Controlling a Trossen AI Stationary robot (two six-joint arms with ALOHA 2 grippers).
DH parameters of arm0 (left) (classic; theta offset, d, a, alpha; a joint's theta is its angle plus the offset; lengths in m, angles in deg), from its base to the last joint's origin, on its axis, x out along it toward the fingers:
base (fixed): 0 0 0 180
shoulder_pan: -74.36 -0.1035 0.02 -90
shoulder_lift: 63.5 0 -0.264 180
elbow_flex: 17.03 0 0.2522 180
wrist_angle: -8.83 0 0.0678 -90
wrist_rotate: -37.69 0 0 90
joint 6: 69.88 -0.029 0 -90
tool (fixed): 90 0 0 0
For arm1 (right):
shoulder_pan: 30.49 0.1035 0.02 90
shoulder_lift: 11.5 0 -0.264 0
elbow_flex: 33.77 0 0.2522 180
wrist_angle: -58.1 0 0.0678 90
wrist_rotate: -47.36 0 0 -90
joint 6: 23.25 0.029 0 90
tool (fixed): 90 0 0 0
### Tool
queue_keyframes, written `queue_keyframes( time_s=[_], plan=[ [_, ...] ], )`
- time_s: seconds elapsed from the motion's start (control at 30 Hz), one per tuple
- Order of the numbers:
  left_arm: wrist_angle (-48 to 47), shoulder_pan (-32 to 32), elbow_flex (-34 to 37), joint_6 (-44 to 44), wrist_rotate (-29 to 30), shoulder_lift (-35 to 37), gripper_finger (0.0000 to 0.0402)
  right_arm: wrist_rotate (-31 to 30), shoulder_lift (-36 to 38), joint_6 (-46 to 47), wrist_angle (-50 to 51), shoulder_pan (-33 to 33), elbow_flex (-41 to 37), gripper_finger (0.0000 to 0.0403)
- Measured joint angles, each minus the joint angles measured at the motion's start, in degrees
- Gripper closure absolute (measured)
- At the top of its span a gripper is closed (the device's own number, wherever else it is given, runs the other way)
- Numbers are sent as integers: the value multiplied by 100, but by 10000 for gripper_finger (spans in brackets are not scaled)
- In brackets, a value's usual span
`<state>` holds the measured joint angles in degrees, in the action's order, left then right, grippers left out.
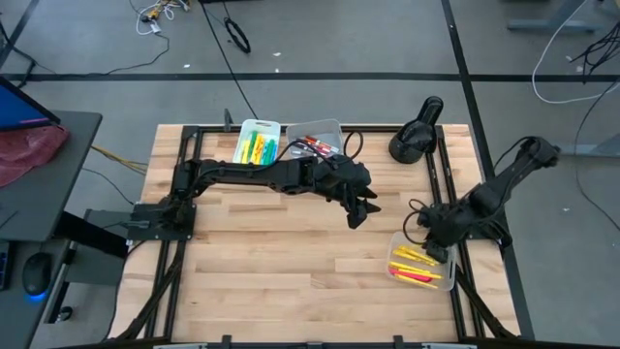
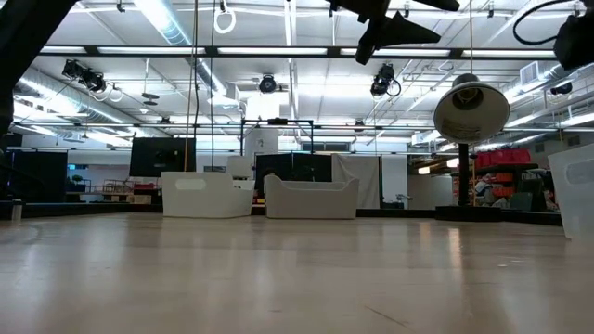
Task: Pick & Place Markers
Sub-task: Put the yellow pen into the transparent bin, then return to Home Position
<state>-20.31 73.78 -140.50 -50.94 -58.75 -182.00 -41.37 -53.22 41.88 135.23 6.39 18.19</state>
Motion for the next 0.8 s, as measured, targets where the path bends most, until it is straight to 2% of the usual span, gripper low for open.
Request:
queue_keyframes(
  time_s=[0.17, 0.33, 0.43, 0.6, 0.7, 0.8],
  plan=[
    [1, 0, 0, 2, -2, 0, 191, -234, 2, 384, -1146, 235, -568, 351],
    [4, 0, 0, 153, 0, 0, 191, -30, 8, 509, -2263, 298, -1064, 259],
    [4, -10, 0, 373, -22, 0, 191, 29, 13, 641, -2476, 296, -1108, 206],
    [-23, -92, -28, 856, -361, 20, 191, 69, 89, 624, -2015, 317, -692, 163],
    [-129, -167, -181, 1117, -749, 22, 191, -92, 152, 424, -1416, 317, -189, 165],
    [-310, -218, -278, 1173, -828, 92, 191, -561, 195, 90, -637, 317, 453, 179]
  ],
)
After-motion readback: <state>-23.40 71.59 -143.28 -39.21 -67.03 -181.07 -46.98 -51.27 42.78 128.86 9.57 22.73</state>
